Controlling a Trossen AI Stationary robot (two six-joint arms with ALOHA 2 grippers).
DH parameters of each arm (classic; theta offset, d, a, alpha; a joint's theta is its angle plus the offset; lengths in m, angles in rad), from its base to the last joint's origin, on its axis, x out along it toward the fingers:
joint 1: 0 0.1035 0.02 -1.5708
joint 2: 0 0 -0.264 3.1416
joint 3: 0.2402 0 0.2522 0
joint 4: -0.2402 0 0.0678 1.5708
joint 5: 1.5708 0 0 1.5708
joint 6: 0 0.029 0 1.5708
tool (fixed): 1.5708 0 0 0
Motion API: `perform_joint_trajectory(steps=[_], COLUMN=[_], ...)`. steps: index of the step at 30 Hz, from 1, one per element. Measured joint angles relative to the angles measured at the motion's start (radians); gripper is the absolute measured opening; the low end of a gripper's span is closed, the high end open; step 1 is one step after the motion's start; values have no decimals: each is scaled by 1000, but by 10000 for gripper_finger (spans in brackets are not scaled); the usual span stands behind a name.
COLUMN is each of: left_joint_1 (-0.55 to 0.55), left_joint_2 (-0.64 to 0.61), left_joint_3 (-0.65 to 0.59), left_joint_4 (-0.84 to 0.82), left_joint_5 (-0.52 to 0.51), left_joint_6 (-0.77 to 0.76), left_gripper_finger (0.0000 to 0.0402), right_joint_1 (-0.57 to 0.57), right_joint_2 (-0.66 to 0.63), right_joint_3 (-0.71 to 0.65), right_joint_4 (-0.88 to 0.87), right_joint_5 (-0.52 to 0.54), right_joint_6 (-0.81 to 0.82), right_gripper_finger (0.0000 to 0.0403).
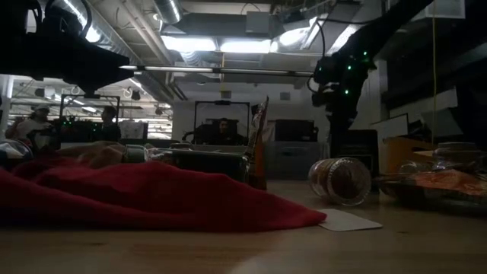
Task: Sort spices by type
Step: Put the white seasoning bottle into the transparent bin
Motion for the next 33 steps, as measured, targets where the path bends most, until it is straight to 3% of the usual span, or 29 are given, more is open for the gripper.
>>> perform_joint_trajectory(steps=[33], left_joint_1=[0], left_joint_2=[0], left_joint_3=[0], left_joint_4=[0], left_joint_5=[0], left_joint_6=[0], left_gripper_finger=[255], right_joint_1=[0], right_joint_2=[38], right_joint_3=[0], right_joint_4=[24], right_joint_5=[34], right_joint_6=[-1], right_gripper_finger=[214])
